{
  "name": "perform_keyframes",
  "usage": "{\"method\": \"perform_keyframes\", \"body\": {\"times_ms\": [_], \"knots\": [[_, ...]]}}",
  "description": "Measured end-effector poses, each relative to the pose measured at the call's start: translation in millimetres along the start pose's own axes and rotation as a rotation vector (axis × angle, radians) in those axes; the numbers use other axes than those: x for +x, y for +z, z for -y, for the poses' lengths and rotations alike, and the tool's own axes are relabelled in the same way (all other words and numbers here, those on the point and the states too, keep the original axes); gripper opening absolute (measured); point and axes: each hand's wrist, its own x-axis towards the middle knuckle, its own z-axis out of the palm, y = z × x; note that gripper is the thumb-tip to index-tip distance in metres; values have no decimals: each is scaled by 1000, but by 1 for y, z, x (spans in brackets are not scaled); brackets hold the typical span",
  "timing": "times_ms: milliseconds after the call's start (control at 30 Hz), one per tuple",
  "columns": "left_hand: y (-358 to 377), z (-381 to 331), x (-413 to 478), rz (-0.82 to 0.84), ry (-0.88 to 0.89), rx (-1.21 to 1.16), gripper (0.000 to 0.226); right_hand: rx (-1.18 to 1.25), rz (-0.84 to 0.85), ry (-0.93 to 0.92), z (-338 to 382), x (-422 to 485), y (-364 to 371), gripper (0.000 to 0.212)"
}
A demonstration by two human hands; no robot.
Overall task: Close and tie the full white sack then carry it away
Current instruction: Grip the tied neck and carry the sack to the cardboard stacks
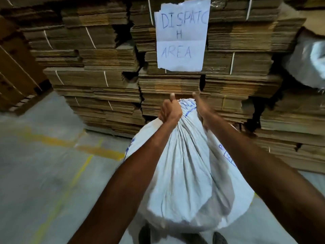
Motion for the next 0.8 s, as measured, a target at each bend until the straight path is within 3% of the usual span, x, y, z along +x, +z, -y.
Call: {"method": "perform_keyframes", "body": {"times_ms": [133,333,633,800], "knots": [[4,35,46,92,9,47,62,-31,-186,81,-16,19,45,72],[20,94,88,183,4,160,60,5,-237,200,-61,51,98,80],[121,282,167,215,-64,314,60,-5,-269,282,-239,154,191,67],[185,419,199,270,-95,356,57,-98,-162,335,-372,215,243,72]]}}
